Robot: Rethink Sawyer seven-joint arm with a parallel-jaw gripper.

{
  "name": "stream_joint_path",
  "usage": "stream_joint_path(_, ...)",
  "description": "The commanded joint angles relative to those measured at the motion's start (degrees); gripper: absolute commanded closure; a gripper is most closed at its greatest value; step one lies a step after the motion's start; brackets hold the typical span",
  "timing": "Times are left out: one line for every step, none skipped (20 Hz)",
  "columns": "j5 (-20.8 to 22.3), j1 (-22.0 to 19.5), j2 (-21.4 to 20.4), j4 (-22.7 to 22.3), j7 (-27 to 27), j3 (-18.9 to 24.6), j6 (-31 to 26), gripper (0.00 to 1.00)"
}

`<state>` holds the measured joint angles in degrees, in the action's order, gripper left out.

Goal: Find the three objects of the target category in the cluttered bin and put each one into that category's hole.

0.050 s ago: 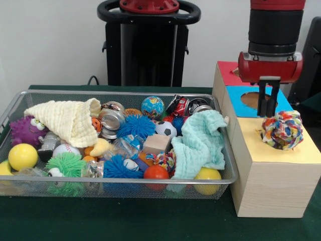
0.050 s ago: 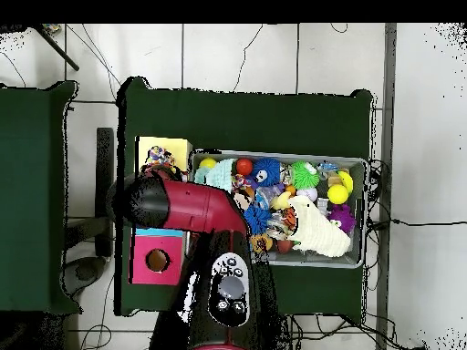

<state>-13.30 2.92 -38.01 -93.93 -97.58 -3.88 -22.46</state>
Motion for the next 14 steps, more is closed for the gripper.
stream_joint_path(2.8,-2.2,-2.1,-5.2,-1.9,5.4,-7.4,1.0)
stream_joint_path(2.9,-2.3,-2.3,-5.6,-1.9,5.6,-7.3,1.0)
stream_joint_path(3.0,-2.3,-2.3,-5.5,-2.0,5.6,-7.4,1.0)
stream_joint_path(3.0,-2.3,-2.4,-5.7,-2.1,5.6,-7.3,1.0)
stream_joint_path(3.1,-2.2,-2.3,-5.5,-2.2,5.6,-7.4,1.0)
stream_joint_path(3.1,-2.3,-2.4,-5.9,-2.3,5.7,-7.1,1.0)
stream_joint_path(3.1,-2.2,-2.3,-5.9,-2.5,5.6,-6.9,1.0)
stream_joint_path(3.1,-2.1,-2.3,-5.8,-2.7,5.6,-6.7,1.0)
stream_joint_path(3.2,-2.0,-2.2,-5.7,-2.8,5.5,-6.5,1.0)
stream_joint_path(3.2,-2.0,-2.4,-6.0,-3.0,5.5,-6.2,1.0)
stream_joint_path(3.1,-1.9,-2.2,-5.9,-3.3,5.6,-5.6,1.0)
stream_joint_path(3.1,-1.8,-2.0,-5.8,-3.6,5.5,-5.2,1.0)
stream_joint_path(2.9,-1.5,-1.8,-5.6,-4.2,5.4,-4.5,1.0)
stream_joint_path(2.7,-1.3,-1.7,-5.4,-4.6,5.3,-4.2,1.0)
